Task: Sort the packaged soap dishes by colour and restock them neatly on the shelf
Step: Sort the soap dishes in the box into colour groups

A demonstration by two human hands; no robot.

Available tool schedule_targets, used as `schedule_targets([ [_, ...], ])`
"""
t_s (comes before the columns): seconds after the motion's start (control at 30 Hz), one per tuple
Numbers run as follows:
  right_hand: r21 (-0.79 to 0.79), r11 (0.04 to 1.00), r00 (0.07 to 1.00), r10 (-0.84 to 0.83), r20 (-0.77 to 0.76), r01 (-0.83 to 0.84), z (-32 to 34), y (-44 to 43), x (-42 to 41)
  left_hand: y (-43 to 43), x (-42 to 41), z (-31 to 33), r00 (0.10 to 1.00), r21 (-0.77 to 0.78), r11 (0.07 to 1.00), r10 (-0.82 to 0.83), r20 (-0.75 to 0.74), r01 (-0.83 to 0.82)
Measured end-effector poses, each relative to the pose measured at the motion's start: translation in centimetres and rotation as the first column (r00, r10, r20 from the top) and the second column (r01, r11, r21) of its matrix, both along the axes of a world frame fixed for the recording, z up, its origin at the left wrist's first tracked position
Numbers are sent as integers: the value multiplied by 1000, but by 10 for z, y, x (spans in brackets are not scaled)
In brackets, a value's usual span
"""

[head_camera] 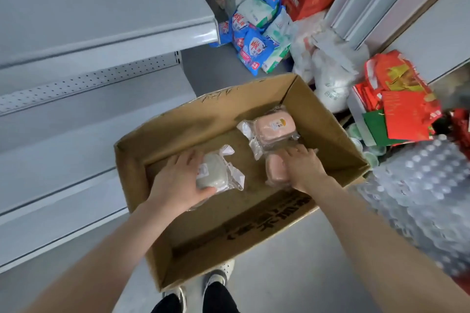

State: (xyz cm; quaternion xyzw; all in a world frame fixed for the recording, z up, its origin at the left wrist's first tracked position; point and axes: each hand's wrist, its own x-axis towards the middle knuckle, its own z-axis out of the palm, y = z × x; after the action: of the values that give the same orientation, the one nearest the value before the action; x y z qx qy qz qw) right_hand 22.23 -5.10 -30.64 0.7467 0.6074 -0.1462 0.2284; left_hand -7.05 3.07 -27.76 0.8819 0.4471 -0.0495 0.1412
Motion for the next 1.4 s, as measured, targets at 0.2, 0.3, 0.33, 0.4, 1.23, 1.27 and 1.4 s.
schedule_targets([
  [0.2, -187, 977, 993, 110, 42, -100, -43, 29, 19, 6, 17, -36, 998, -45, 999, -5, -59, 3],
  [0.3, -209, 978, 998, 21, 52, -10, -48, 36, 23, 7, 24, -50, 998, -65, 998, -9, -63, 5],
  [0.33, -216, 976, 998, 18, 61, -5, -48, 37, 22, 7, 26, -55, 998, -70, 998, -7, -63, 2],
  [0.4, -219, 976, 997, 38, 62, -24, -49, 33, 17, 7, 33, -66, 998, -83, 996, 5, -61, -11],
  [1.23, 31, 920, 897, 387, -215, -390, -78, 69, -136, 2, -101, -28, 859, 242, 831, 511, 24, -501],
  [1.27, 60, 915, 891, 402, -212, -398, -76, 74, -139, 2, -101, -31, 856, 221, 832, 517, 27, -509],
  [1.4, 147, 882, 862, 469, -192, -447, -73, 108, -166, 3, -98, -36, 864, 209, 842, 503, 35, -498],
])
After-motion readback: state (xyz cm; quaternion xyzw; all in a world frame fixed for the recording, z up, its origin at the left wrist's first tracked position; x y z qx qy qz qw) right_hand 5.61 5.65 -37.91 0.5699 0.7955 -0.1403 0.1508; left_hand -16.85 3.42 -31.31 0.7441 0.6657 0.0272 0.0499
